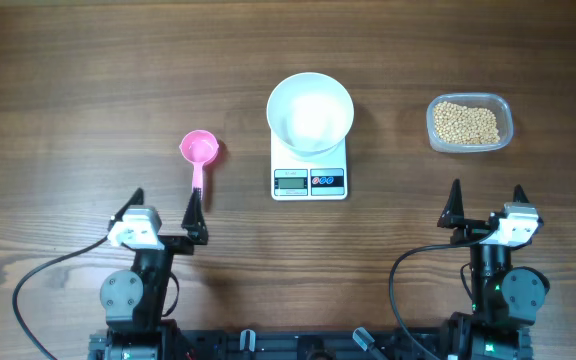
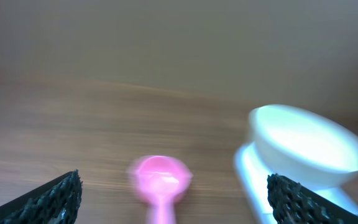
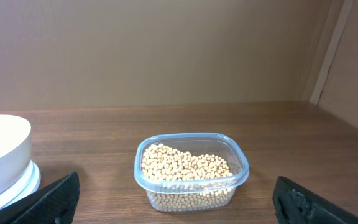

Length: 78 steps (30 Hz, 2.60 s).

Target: Scoop item into bowl and weigh 150g on scale

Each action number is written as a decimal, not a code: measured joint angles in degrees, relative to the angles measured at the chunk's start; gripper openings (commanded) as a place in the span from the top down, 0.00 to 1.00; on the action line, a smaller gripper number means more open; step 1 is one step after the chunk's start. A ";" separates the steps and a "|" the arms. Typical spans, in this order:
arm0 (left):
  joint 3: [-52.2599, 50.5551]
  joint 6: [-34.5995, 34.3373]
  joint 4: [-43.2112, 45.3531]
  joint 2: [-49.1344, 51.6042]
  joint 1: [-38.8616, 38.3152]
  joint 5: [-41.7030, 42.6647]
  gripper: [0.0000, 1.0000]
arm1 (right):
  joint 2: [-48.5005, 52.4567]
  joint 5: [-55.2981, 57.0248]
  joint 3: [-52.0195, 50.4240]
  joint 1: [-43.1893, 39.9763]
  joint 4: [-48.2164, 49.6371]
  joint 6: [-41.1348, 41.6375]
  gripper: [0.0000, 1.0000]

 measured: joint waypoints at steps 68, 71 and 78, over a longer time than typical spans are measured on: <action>63.10 -4.66 -46.29 98.14 9.73 13.62 0.00 | 0.00 0.02 0.00 0.00 -0.02 0.02 0.00; 63.10 -2.84 -45.03 100.76 9.66 15.37 0.00 | 0.00 0.02 0.00 0.00 -0.02 0.02 0.00; 63.14 -0.61 -41.51 104.65 9.44 18.91 0.02 | 0.00 0.02 0.00 0.00 -0.02 0.02 0.00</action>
